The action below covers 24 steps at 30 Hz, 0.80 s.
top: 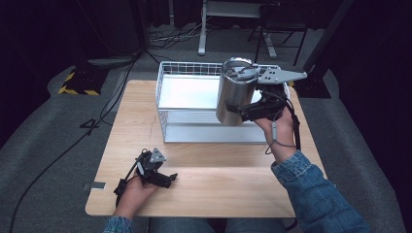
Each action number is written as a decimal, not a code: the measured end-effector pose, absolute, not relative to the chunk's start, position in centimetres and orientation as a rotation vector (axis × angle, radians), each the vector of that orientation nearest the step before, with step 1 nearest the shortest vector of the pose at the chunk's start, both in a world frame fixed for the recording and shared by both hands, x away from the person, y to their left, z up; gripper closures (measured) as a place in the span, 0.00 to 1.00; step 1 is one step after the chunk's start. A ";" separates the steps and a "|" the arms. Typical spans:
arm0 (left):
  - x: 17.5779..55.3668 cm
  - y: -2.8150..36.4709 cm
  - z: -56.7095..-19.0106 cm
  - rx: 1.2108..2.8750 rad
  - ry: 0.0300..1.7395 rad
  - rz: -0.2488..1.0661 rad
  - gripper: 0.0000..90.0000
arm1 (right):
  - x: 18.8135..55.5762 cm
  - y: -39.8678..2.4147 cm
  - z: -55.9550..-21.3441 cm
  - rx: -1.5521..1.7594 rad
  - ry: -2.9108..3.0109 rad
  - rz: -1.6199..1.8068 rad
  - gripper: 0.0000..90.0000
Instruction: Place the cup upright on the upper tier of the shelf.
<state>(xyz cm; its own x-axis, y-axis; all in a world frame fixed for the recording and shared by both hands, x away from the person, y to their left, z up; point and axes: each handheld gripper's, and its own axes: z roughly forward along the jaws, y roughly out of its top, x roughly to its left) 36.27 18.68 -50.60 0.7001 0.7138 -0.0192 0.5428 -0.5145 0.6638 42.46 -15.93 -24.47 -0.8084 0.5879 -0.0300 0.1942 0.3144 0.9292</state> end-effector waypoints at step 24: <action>36.3 18.7 -50.6 2.247 0.958 0.332 0.00 | 48.8 -16.5 -23.3 0.807 2.134 1.397 0.04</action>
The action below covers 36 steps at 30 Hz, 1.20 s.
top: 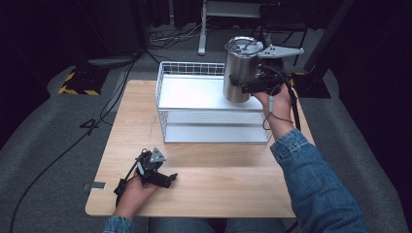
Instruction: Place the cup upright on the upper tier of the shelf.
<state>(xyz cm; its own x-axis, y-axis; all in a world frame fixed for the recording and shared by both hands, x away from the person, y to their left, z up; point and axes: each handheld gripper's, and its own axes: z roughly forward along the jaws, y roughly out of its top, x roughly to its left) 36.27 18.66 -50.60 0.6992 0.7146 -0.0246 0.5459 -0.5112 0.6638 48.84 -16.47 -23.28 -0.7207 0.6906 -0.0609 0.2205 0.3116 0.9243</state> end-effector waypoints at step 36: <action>36.3 18.7 -50.6 2.244 0.957 0.335 0.00 | 52.7 -17.3 -26.4 0.903 2.115 1.394 0.04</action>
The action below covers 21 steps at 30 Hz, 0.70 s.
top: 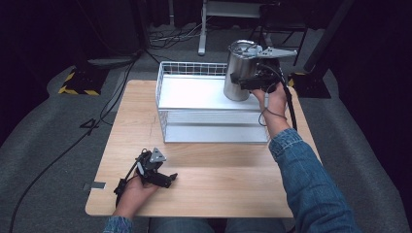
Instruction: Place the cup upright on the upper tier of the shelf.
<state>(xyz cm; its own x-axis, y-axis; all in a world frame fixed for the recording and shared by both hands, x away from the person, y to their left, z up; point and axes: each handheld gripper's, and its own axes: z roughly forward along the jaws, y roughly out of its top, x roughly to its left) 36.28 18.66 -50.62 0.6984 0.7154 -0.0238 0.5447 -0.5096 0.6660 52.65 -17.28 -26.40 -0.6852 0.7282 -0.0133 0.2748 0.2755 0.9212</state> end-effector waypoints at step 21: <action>36.3 18.7 -50.6 2.244 0.958 0.335 0.00 | 52.8 -17.6 -26.7 0.902 2.108 1.419 0.03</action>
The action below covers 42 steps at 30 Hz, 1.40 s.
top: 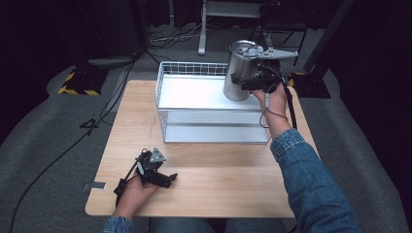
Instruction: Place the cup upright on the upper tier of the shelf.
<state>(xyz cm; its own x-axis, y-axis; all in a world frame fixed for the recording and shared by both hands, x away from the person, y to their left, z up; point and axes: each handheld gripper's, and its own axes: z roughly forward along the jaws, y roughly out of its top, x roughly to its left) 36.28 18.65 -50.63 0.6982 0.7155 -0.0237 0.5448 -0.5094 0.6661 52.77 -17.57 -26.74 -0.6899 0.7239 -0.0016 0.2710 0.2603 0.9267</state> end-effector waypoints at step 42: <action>36.3 18.7 -50.6 2.251 0.954 0.333 0.00 | 44.2 -22.1 -23.7 0.758 2.107 1.521 0.00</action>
